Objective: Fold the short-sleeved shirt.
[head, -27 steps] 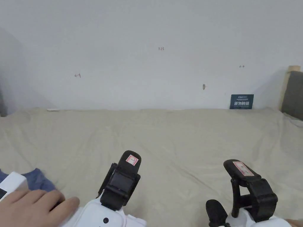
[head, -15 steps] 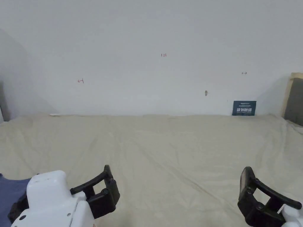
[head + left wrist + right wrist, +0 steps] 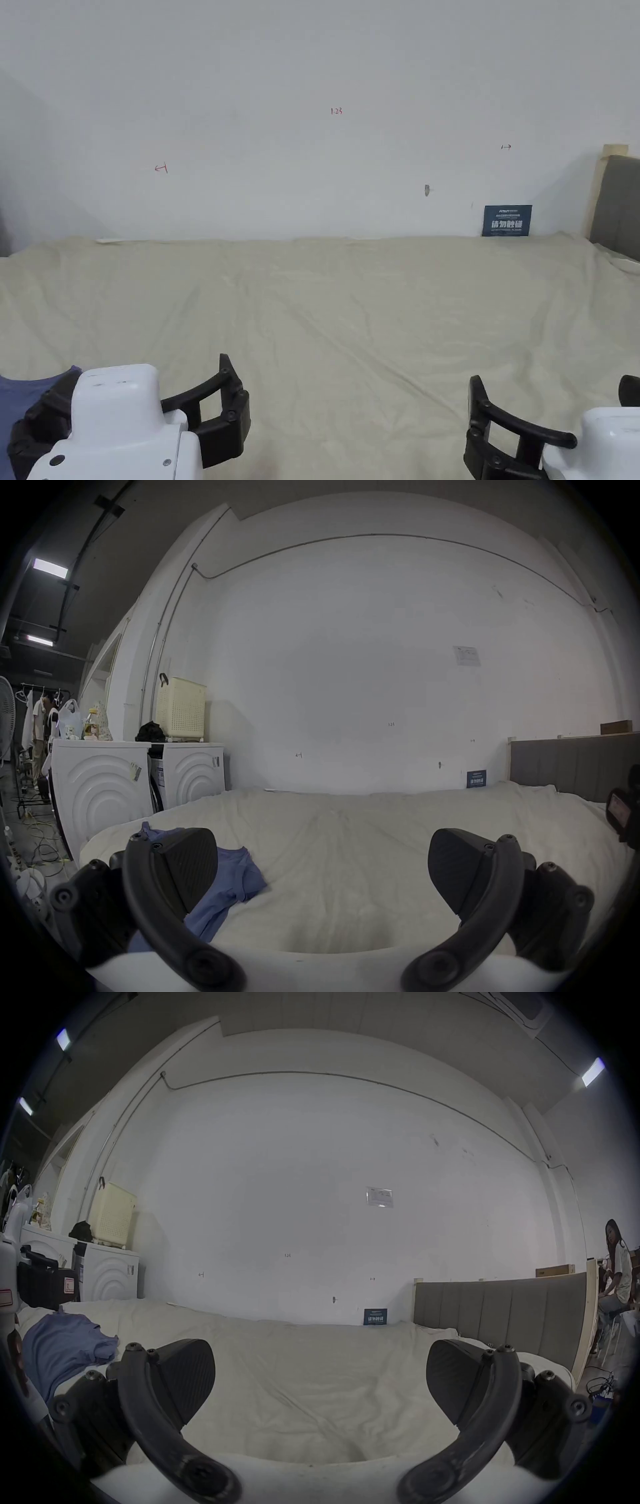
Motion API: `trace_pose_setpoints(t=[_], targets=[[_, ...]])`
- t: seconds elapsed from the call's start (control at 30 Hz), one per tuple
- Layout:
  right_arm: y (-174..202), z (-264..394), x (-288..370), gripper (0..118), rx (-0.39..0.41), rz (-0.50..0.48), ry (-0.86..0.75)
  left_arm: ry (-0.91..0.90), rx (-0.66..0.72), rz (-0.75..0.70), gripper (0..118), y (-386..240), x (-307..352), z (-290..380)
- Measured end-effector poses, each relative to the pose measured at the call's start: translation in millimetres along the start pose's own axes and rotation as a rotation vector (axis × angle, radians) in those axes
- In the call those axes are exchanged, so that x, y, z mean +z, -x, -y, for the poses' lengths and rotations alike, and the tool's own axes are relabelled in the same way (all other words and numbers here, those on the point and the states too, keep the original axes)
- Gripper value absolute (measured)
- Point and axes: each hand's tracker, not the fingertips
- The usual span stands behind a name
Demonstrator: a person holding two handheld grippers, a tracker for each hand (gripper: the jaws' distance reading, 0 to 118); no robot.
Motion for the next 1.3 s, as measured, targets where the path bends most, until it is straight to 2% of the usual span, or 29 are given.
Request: trace_pose_setpoints(t=[0.27,0.4,0.63,0.73,0.77,0.8,0.83,0.87,0.9,1.0,1.3], targets=[[-0.3,1.9,0.8,118,-0.044,-0.015,0.012,-0.037,0.003,0.029,118,2.6,6.0,5.0],[3.1,2.8,0.2,118,-0.037,-0.017,0.013,-0.07,-0.009,0.026,118,0.9,9.3,5.3],[9.8,4.8,-0.3,118,-0.006,-0.024,0.036,-0.021,-0.075,-0.014,118,-4.5,5.0,3.1],[10.7,4.1,1.0,118,-0.018,-0.015,0.034,-0.02,-0.069,0.022,115,-3.2,6.6,3.7],[10.8,3.5,2.1,117,-0.026,-0.015,0.028,-0.016,-0.064,0.029,108,-3.2,7.6,3.0],[10.6,3.4,3.0,104,-0.027,-0.019,0.023,-0.023,-0.061,0.028,76,-4.1,8.9,3.0],[11.5,3.1,3.9,81,-0.019,-0.007,0.01,-0.027,-0.065,0.011,37,-6.4,9.1,2.8],[14.8,2.6,2.6,49,-0.011,-0.003,0.008,-0.023,-0.066,0.0,0,-7.5,7.3,2.9],[16.2,2.0,-0.1,2,0.002,0.007,0.014,-0.03,-0.057,-0.014,0,-8.2,9.6,-1.3],[12.6,3.5,-4.9,0,-0.03,-0.013,0.033,0.011,0.006,0.064,0,-6.0,8.8,-8.1],[11.8,4.8,-11.2,0,-0.03,0.024,0.056,0.012,-0.05,0.05,0,-4.4,3.7,2.2]])
